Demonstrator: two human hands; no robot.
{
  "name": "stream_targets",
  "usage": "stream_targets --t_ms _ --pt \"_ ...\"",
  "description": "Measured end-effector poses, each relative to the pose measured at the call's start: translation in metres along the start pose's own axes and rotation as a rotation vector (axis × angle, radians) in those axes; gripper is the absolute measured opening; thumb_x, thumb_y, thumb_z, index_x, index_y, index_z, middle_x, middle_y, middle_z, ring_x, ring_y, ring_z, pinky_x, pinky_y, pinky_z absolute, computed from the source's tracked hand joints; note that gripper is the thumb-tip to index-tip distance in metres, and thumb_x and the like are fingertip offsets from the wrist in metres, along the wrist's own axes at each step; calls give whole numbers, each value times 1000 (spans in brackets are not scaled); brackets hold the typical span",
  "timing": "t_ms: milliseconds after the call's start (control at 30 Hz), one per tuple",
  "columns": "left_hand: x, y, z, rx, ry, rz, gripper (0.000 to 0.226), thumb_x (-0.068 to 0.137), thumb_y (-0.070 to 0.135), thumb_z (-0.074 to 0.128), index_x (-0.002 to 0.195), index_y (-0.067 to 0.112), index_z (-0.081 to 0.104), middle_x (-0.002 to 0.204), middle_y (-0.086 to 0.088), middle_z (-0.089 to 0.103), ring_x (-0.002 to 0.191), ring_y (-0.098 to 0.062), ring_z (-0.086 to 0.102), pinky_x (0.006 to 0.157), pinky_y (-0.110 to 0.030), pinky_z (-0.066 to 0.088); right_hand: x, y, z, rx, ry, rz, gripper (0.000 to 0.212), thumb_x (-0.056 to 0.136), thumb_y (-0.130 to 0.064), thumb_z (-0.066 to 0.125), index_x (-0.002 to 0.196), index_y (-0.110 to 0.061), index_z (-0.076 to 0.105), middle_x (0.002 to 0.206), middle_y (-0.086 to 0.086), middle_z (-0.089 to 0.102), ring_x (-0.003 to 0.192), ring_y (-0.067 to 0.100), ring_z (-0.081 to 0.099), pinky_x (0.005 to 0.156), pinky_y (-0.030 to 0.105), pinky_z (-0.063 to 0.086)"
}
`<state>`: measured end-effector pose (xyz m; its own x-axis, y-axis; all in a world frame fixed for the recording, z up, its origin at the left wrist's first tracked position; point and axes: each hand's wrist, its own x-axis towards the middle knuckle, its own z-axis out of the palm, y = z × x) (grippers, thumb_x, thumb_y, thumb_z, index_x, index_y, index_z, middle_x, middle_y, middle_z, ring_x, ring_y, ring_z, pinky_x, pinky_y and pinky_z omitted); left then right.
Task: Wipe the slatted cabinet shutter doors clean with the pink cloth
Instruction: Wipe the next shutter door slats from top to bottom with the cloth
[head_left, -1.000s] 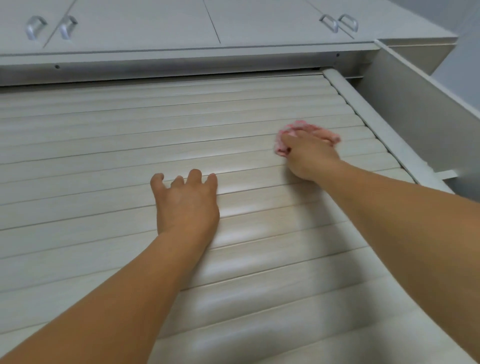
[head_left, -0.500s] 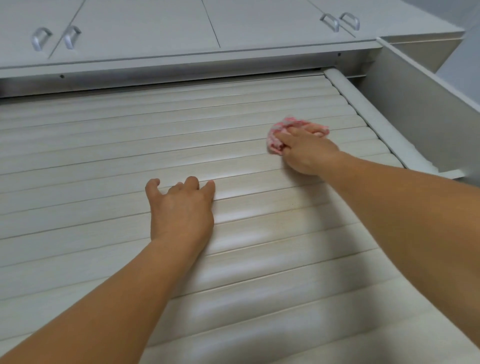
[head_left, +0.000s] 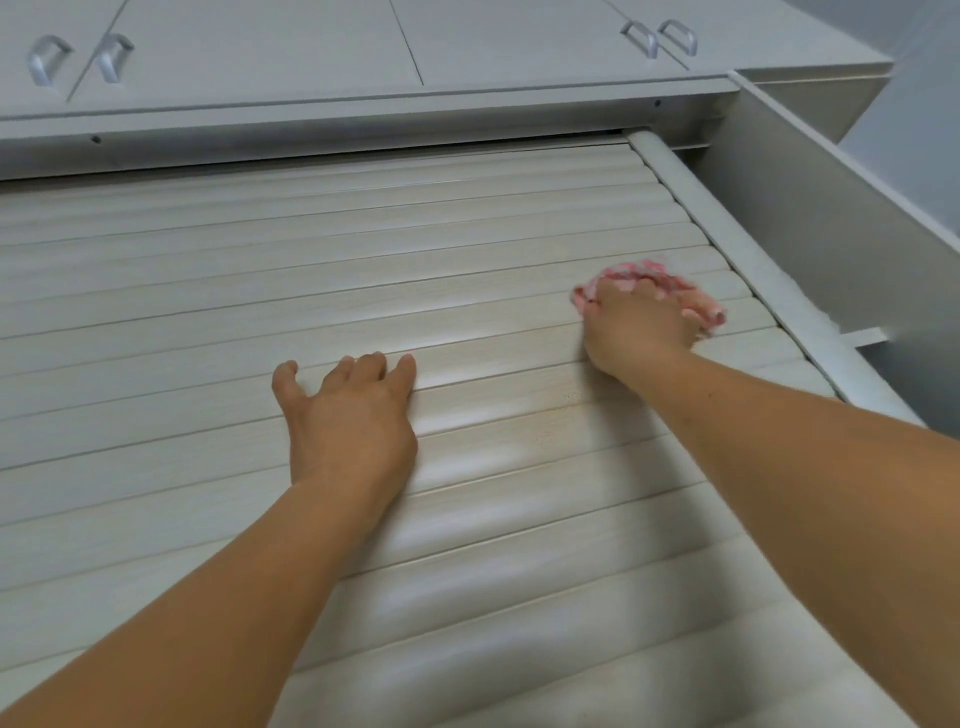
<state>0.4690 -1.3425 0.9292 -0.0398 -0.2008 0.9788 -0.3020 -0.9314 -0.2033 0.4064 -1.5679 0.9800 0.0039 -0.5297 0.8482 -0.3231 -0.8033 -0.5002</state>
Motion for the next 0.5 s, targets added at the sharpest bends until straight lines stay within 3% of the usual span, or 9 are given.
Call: stream_targets --t_ms 100,200,267,433,500 --pt "-4 -2 -1 5 -38 -3 63 85 7 32 142 33 22 149 6 27 138 -14 22 109 -57 -1 -24 -35 2 15 85 -192 34 95 -31 42 126 -22 53 133 11 48 124 33 43 97 48 37" --pt "-5 -2 -2 35 -61 1 63 86 8 29 143 32 18 152 5 21 140 -15 19 108 -60 -2 -32 -60 9 139 103 -499 31 91 -37 47 120 -26 55 130 5 52 121 29 46 99 44 37" --pt "-5 0 -2 38 -66 -4 62 86 8 28 143 32 18 152 5 22 140 -16 19 108 -61 -2 -27 -56 10 174 120 -601 29 90 -35 48 117 -30 55 130 0 53 120 25 47 95 40 38" --pt "-6 4 -1 22 -75 -34 64 85 7 28 144 30 17 152 5 21 141 -17 17 107 -62 -3 4 -2 6 191 80 -513 22 90 -32 45 108 -28 57 127 4 53 116 29 50 92 44 43" --pt "-8 4 0 24 -78 -33 66 85 7 29 145 31 14 154 5 17 142 -17 14 107 -62 -4 16 27 5 150 44 -386 29 93 -33 40 117 -28 54 133 9 48 121 33 45 96 49 41"
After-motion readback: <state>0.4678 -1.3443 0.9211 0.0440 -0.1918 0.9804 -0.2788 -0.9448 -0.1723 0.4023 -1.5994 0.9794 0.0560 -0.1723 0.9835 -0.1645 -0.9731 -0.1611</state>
